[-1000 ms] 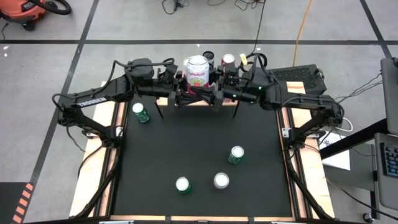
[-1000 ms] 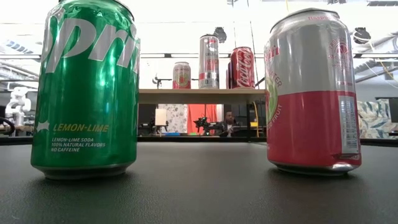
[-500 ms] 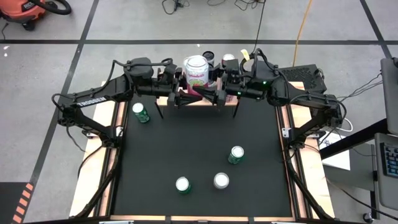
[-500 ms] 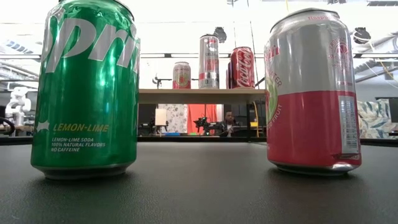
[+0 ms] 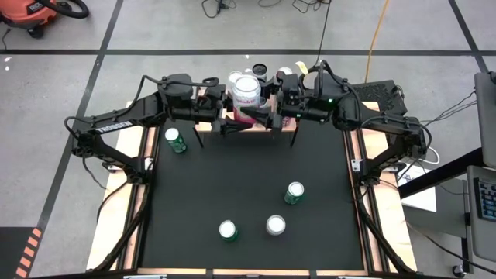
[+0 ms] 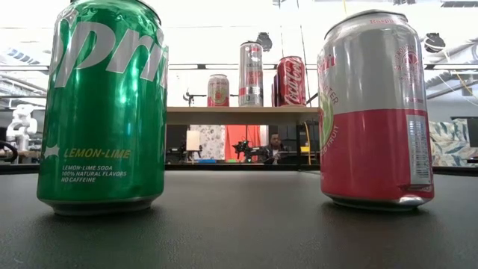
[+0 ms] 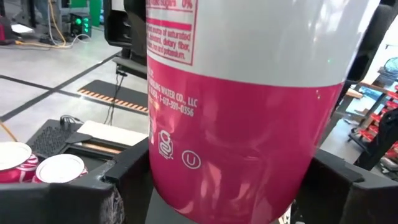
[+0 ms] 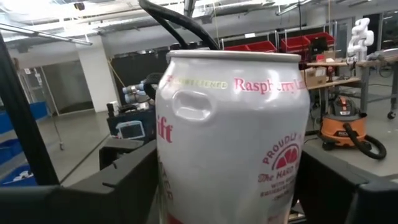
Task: Place canned beverage on shelf
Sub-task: Put the top pink white soda can aligned with the other pink white soda can on the shelf
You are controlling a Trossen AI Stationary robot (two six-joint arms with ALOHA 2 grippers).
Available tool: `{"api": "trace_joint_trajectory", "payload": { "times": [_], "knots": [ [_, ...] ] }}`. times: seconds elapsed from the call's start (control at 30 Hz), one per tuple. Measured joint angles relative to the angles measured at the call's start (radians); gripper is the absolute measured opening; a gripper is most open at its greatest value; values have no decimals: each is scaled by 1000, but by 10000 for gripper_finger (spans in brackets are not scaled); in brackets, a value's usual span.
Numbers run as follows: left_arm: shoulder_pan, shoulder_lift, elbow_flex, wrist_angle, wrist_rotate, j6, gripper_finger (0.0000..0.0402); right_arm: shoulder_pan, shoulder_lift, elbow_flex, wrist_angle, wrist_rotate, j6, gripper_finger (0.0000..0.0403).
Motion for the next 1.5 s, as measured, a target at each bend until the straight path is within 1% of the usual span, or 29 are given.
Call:
{"api": "trace_joint_trajectory", "payload": {
  "times": [0.17, 0.3, 0.43, 0.57, 0.77, 0.87, 0.93, 1.03, 1.13, 1.27, 1.4, 1.5],
  "knots": [
    [0, 0, 0, 0, -12, 0, 307, 0, 0, 0, 0, -2, -2, 269],
    [0, 0, 0, 2, -28, -7, 334, 0, 0, 0, -1, 0, -3, 270],
    [0, -6, 0, -4, -23, -34, 363, -1, 0, 0, -4, 0, -3, 273],
    [0, -38, 0, -33, -18, -37, 381, 0, 0, 0, -3, -3, -2, 272],
    [18, -110, 0, -71, -34, -52, 383, -1, 0, 0, -12, -24, 15, 272],
    [40, -146, 3, -72, -69, -71, 383, 0, 0, 0, -29, -25, 17, 272],
    [56, -155, 22, -72, -89, -83, 383, 0, 0, 0, -45, -26, 16, 272],
    [80, -152, 68, -76, -85, -88, 383, 0, 0, 0, -65, -27, 11, 272],
    [98, -125, 117, -73, -48, -90, 383, 0, 3, 0, -66, -40, -12, 272],
    [119, -73, 169, -149, 42, -109, 383, 0, 11, 1, -67, -52, -21, 272],
    [127, -51, 180, -164, 117, -89, 383, 1, 11, 1, -66, -54, -21, 272],
    [127, -47, 180, -162, 125, -58, 384, 1, 11, 1, -67, -52, -21, 272]
  ]
}}
